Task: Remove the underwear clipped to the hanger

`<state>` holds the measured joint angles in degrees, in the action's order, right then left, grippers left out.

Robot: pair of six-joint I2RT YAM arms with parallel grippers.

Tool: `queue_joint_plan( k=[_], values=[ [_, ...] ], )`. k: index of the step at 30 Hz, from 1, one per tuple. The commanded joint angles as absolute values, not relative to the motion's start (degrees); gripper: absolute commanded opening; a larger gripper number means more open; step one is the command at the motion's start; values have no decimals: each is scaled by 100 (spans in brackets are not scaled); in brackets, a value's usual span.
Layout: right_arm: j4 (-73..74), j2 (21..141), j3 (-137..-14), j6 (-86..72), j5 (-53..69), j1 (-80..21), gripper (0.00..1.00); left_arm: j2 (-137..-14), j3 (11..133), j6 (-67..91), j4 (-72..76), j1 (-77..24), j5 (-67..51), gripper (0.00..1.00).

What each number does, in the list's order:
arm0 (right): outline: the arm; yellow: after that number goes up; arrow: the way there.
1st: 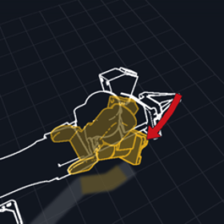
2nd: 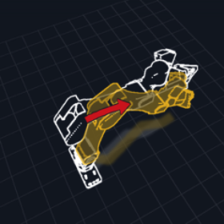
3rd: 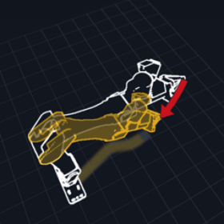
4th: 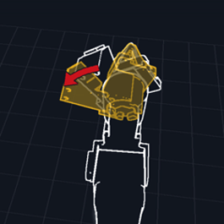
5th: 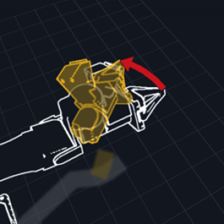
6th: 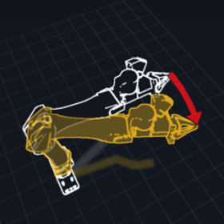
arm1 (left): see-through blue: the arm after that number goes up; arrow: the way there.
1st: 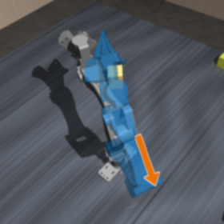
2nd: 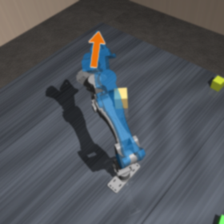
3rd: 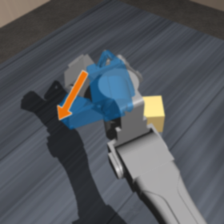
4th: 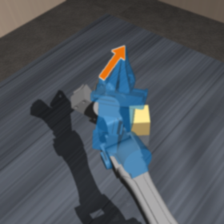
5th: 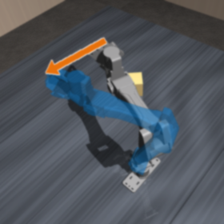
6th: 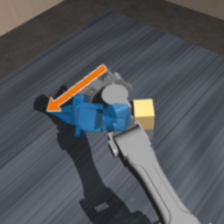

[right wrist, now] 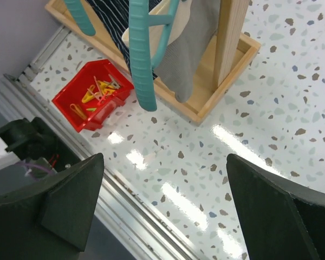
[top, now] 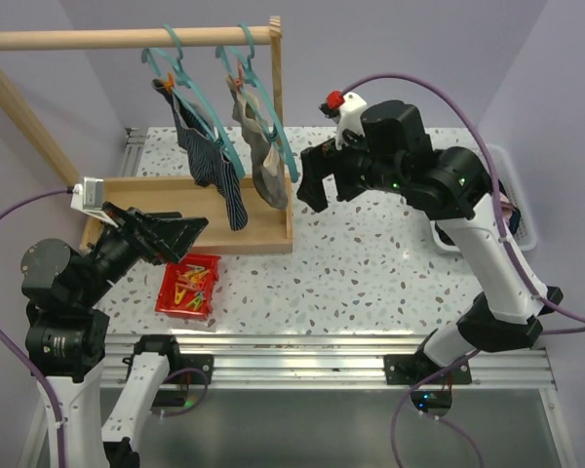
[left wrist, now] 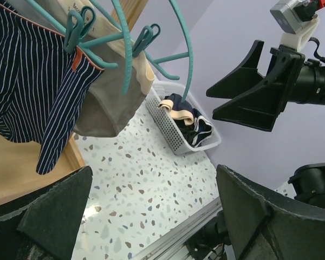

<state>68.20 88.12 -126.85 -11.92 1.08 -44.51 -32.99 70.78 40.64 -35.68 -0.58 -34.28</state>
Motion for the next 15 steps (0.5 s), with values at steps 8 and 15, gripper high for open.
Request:
queue_joint_plan(
  k=[8,15],
  values=[
    [5759,9079,-12886,-1151,-1782,-5220,98,-3129,7075,3744,-3999,-79,-3226,100],
    [4949,9395,-12867,-1169,-2354,-5309,95,-3059,6987,3656,-4157,-79,-3155,100]
  ],
)
